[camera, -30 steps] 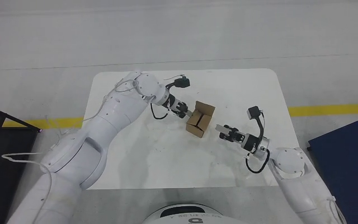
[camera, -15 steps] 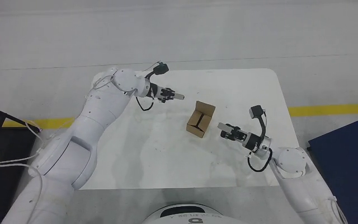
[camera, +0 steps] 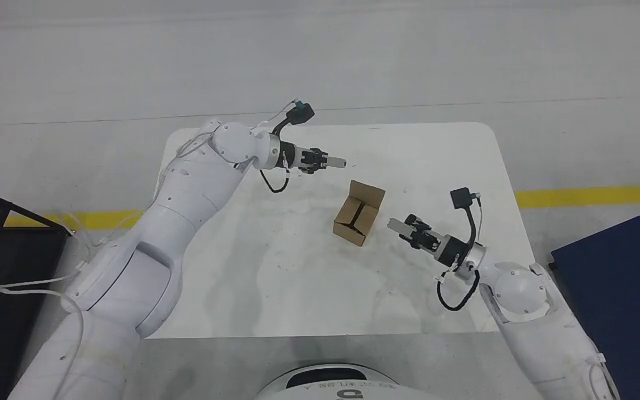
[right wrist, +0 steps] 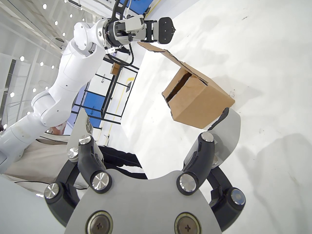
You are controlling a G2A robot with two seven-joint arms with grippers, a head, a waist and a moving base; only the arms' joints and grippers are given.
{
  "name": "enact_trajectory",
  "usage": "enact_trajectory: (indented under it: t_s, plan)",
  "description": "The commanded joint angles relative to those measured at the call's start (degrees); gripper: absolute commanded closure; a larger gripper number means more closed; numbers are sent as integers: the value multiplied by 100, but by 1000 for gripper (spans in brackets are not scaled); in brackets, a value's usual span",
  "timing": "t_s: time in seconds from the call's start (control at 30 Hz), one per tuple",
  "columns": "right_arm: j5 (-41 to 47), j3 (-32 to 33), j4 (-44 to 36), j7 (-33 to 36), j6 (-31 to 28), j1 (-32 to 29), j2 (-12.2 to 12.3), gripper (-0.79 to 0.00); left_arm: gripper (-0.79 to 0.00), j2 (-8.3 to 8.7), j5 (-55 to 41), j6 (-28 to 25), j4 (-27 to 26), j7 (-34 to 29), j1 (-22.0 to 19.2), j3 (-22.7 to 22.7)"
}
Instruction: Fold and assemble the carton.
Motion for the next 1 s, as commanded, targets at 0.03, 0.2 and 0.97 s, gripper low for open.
enact_trajectory:
  t_s: [0.03,0.2,0.97]
  plan:
    - [-2,0,0,0,0,0,0,-785,-785,0,-1,0,0,0,0,0]
    - [-2,0,0,0,0,0,0,-785,-785,0,-1,0,0,0,0,0]
    - [-5637,-1178,36,-3046,-322,-317,-163,-785,-785,-94,-97,-1780,704,-65,-55,-66]
